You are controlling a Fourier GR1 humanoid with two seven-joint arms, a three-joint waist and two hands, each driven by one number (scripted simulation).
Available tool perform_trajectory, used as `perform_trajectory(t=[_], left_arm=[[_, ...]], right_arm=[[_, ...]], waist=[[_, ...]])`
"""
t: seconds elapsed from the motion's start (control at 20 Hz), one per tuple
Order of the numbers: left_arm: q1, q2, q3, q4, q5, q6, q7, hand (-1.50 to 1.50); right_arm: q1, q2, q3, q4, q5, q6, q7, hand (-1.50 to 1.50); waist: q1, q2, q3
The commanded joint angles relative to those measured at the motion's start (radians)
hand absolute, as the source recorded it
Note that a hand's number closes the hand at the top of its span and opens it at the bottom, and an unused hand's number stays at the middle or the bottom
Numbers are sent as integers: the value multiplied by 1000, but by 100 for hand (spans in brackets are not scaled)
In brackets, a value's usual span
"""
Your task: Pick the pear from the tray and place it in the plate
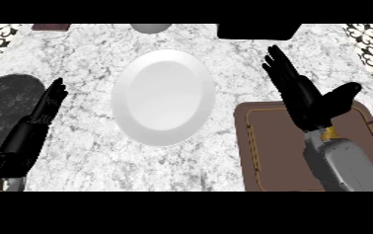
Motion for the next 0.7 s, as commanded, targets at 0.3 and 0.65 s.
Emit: perform_trajectory(t=[0.3, 0.65], left_arm=[[12, -77, 8, 93, 30, 10, 10, 0], [-29, -169, -21, 186, 31, 24, 23, 0]], right_arm=[[-13, -291, 8, 239, 441, -239, 62, 150], [69, 40, -20, 268, 666, -851, -142, -150]], waist=[[-26, 20, -31], [-17, -11, 25]])
